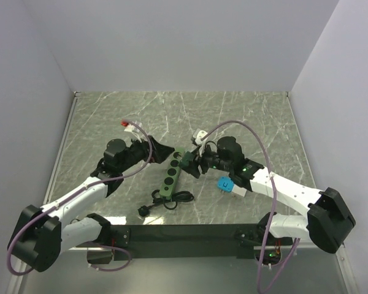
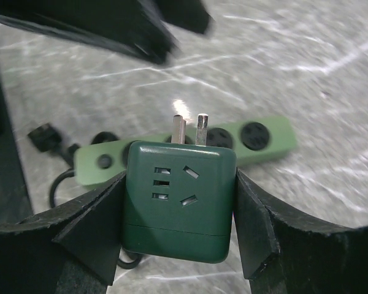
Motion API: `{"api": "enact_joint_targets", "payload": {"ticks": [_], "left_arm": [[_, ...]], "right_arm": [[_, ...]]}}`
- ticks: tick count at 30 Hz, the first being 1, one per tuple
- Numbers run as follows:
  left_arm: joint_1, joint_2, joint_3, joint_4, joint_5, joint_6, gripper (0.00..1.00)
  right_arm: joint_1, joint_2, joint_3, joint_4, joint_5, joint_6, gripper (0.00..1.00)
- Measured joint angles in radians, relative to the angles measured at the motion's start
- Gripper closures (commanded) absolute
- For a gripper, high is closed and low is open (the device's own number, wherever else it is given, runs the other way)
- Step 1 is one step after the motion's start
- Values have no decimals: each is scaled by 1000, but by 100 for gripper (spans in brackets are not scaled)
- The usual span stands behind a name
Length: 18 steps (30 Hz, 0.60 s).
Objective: Insert the plug
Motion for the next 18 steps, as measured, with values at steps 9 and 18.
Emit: {"api": "enact_joint_targets", "payload": {"ticks": [9, 18], "left_arm": [[1, 45, -6, 47, 183, -44, 1], [-3, 77, -27, 107, 288, -74, 1]], "right_arm": [[48, -16, -3, 0, -36, -57, 100], [74, -18, -3, -3, -20, -89, 100]]}}
